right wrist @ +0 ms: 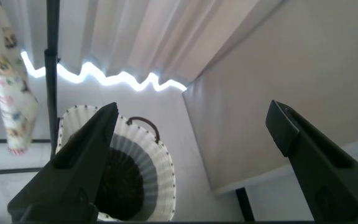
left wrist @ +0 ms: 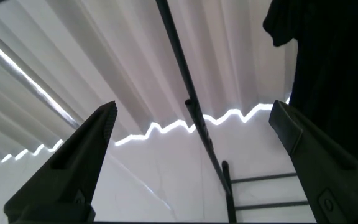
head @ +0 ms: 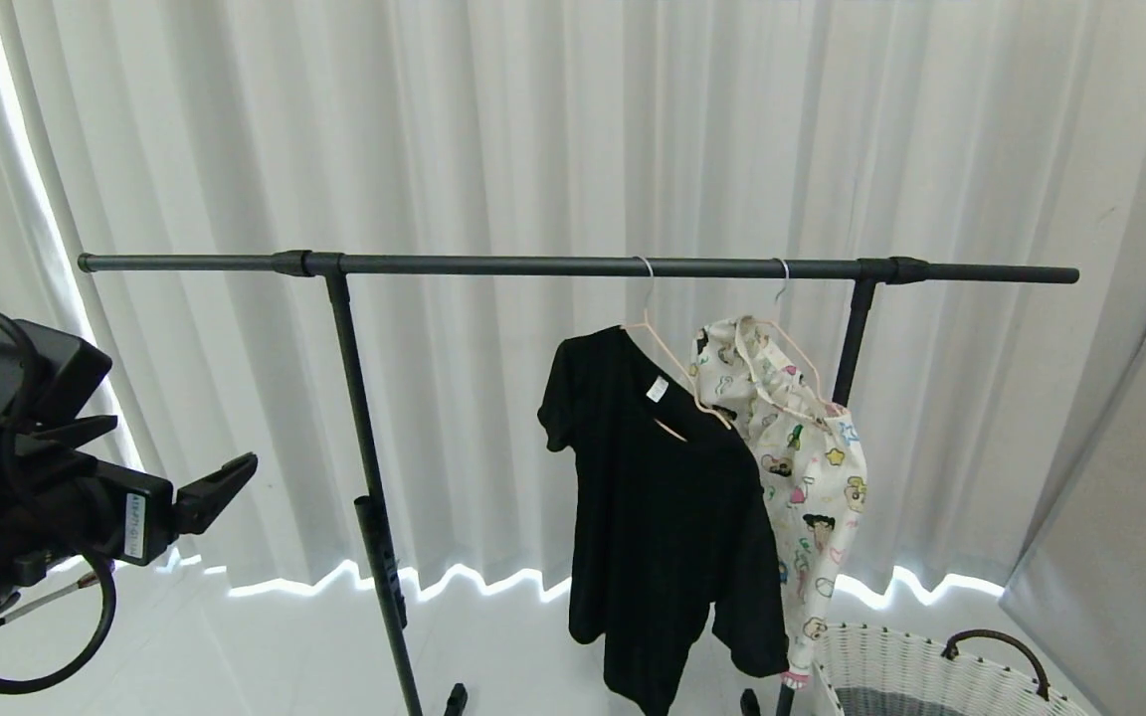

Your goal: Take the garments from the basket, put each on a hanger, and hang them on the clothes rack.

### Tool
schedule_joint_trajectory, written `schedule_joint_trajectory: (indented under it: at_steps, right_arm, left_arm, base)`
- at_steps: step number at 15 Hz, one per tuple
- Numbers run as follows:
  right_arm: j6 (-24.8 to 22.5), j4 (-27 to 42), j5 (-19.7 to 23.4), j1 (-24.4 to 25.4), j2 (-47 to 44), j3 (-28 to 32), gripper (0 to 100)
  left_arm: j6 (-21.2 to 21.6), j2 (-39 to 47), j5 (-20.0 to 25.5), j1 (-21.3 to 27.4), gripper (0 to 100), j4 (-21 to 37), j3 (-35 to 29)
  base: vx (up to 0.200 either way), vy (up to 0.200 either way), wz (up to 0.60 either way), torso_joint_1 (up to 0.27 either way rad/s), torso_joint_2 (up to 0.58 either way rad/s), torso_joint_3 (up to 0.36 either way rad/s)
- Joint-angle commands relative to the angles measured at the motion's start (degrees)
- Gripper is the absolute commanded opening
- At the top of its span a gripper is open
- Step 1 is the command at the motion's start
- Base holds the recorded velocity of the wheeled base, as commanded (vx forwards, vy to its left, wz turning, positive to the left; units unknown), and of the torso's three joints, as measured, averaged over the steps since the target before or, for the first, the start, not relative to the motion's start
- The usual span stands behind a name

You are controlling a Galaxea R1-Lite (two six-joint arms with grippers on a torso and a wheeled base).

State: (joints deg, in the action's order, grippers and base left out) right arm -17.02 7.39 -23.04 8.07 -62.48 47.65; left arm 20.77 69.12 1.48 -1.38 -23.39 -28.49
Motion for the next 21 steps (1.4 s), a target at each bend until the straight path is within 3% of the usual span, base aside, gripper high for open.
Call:
schedule_joint_trajectory:
  at_steps: [1, 5, 13, 18, 21]
  right_arm:
    - [0.0, -1.3, 0.0, 0.0, -0.2, -1.3, 100]
    - [-1.6, -3.0, 0.0, 0.0, -0.2, -2.2, 100]
    - [-1.4, -3.0, 0.0, -0.1, 0.0, -2.3, 100]
    - [-1.4, -3.0, 0.0, -1.8, 1.4, -2.7, 100]
    - [-1.4, -3.0, 0.0, -1.8, 4.6, -6.6, 100]
  left_arm:
    - [-0.1, 0.1, 0.0, 0.0, 100, -0.1, 0.1]
    - [-0.3, -0.4, 0.0, -0.1, 100, -0.1, 1.7]
    - [-0.3, -2.0, 0.0, -0.1, 100, -0.1, 3.8]
    - [-0.3, -5.1, 0.0, -1.2, 100, -0.1, 7.3]
    - [-0.3, -10.9, 0.0, -3.5, 100, -0.1, 12.5]
  base:
    - [0.0, 0.0, 0.0, 0.0, 0.0, 0.0]
    - [0.0, 0.0, 0.0, -0.018, 0.04, 0.023]
    - [0.0, 0.0, 0.0, -0.198, 0.46, 0.258]
    - [0.0, 0.0, 0.0, -0.199, 0.49, 0.29]
    - [0.0, 0.0, 0.0, -0.173, 0.47, 0.292]
